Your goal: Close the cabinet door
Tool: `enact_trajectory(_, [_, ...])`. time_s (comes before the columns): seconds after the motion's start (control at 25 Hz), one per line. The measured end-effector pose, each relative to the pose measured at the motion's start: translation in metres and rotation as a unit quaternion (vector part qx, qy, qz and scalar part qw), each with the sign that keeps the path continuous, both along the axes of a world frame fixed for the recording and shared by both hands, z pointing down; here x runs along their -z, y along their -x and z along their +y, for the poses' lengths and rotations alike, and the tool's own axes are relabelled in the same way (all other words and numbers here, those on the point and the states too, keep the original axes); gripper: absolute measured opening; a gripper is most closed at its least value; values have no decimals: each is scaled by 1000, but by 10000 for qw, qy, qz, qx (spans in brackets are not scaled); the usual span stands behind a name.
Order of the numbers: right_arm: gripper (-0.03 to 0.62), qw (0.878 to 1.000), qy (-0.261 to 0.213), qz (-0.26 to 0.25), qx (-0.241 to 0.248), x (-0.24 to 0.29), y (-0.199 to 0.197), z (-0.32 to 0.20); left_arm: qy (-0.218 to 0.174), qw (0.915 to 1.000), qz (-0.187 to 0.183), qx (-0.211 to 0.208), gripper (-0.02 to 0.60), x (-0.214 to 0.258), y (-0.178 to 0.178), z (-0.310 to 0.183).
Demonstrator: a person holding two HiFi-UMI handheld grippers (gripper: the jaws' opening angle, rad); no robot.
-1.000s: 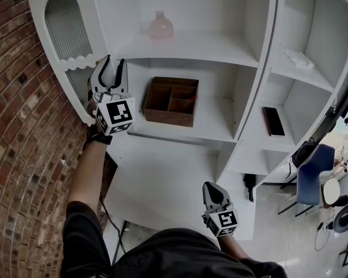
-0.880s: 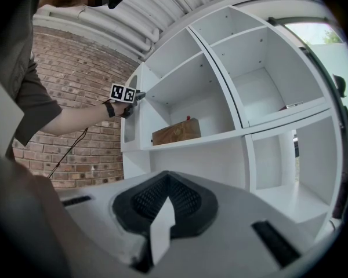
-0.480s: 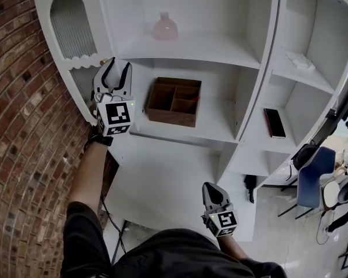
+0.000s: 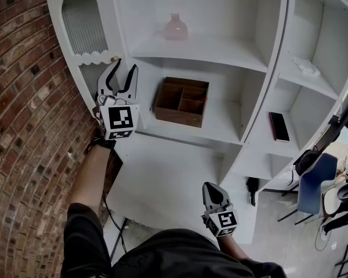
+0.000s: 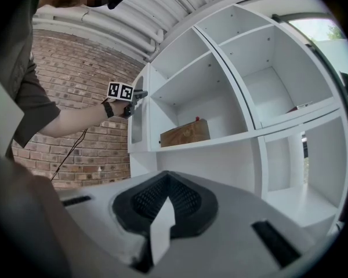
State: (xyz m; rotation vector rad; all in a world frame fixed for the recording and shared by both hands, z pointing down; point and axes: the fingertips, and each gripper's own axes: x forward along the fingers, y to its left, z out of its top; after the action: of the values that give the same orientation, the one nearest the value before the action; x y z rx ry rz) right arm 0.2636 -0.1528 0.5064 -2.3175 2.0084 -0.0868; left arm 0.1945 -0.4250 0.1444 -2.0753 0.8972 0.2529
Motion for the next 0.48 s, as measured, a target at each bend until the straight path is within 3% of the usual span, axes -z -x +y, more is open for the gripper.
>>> enact_trajectory(0.48, [-3,9973,-148,267,674,23,37,-41,654,9962,332,473,160,-14,119,-12])
